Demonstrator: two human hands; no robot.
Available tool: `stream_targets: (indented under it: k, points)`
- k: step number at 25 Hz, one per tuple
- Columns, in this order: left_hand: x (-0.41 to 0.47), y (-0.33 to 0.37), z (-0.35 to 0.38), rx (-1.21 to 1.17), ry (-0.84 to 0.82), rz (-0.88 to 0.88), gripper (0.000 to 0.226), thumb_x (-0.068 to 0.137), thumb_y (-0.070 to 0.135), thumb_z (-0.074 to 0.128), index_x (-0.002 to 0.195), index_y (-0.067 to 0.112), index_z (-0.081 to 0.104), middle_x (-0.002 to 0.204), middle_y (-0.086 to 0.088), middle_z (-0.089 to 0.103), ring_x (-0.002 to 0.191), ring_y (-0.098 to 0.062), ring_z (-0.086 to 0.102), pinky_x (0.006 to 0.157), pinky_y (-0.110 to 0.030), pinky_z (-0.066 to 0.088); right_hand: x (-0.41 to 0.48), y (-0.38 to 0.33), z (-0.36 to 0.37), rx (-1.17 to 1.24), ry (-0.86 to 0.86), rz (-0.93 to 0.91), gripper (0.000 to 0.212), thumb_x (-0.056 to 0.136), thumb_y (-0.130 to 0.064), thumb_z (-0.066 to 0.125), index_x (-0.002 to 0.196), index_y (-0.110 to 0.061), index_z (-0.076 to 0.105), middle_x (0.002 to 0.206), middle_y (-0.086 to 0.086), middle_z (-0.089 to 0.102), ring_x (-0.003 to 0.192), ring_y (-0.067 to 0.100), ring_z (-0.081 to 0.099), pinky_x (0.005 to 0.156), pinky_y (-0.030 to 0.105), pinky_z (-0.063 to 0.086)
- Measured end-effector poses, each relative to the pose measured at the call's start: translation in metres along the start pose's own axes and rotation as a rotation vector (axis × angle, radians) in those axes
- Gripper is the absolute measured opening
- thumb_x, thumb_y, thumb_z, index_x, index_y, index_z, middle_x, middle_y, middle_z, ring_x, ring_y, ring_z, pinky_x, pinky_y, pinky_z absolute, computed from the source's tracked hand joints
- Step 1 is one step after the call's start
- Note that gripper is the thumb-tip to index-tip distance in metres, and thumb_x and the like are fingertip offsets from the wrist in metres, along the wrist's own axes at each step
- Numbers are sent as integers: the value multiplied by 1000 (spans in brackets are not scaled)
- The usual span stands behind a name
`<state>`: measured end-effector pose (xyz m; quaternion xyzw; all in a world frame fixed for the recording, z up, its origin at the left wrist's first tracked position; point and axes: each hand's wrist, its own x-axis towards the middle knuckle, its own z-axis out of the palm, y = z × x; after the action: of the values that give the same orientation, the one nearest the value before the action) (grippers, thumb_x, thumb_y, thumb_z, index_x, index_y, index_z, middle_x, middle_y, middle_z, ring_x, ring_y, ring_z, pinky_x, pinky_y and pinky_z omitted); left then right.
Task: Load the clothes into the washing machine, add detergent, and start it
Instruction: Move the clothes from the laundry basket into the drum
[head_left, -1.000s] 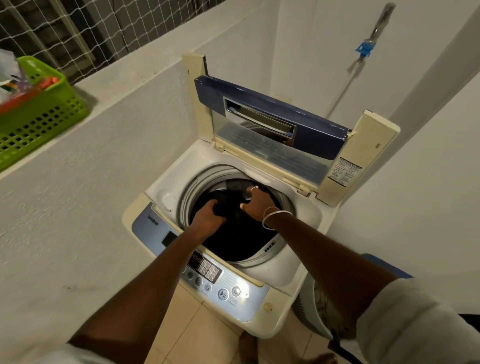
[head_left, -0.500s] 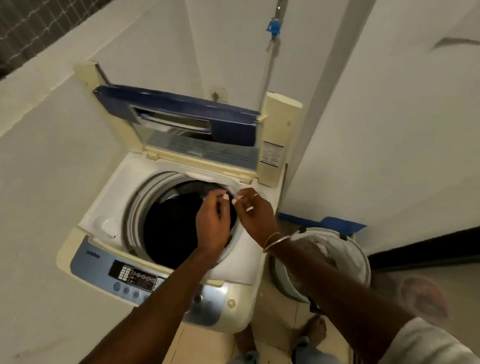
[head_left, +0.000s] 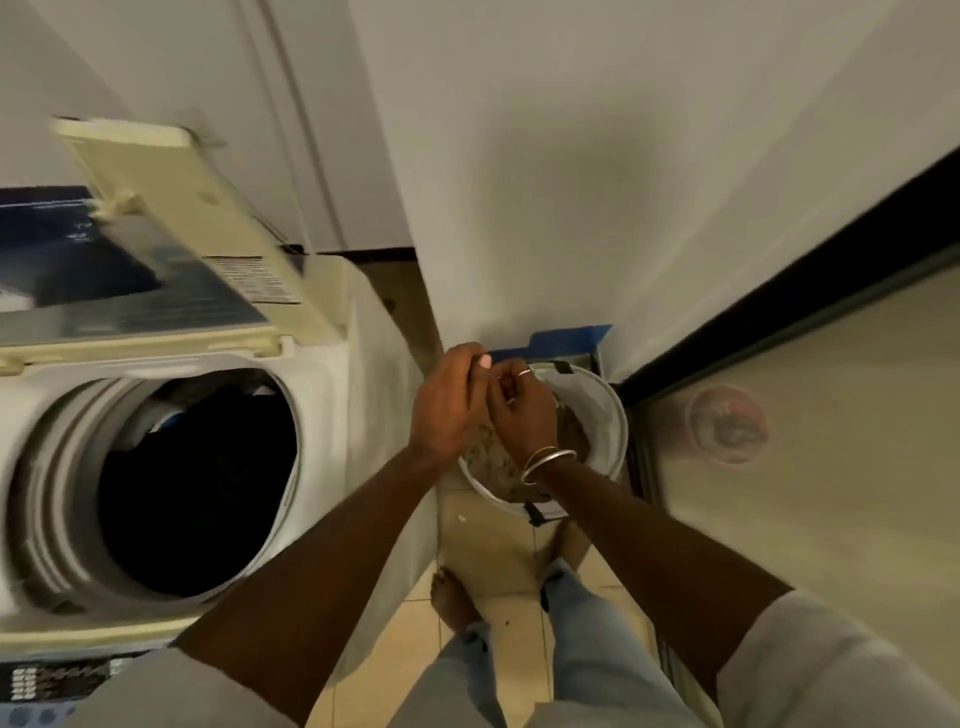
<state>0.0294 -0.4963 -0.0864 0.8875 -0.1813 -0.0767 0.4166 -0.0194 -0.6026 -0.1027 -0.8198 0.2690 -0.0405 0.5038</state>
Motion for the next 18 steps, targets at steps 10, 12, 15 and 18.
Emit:
stream_targets:
  k: [10,12,15,18]
  points:
    - [9,-152,179,104,-470,-245,34,95,10,60,128,7,56,114,0,59,101,-7,57,83,-18,45,93,231,6,-353,-369,240,38,94,-38,57,123,-14,59,105,11,69,99,30,65,88,41,53]
    - [11,-185,214,204,-549,-321,46,94,16,62,137,10,49,127,-5,56,111,-18,58,88,-24,44,108,282,24,-399,-479,281,48,93,-38,61,134,-14,54,124,11,63,116,31,59,99,40,48]
    - [15,-230,259,299,-672,-387,62,92,23,64,147,10,37,144,-16,44,127,-31,51,100,-35,43,123,351,53,-440,-602,284,62,88,-40,66,140,-13,48,138,12,54,128,31,50,109,41,41]
    - [16,-278,304,351,-729,-389,88,87,27,71,155,13,19,159,-19,20,144,-38,26,115,-43,31,138,429,97,-586,-694,261,102,68,-79,58,149,-21,35,152,7,40,141,30,37,116,45,32]
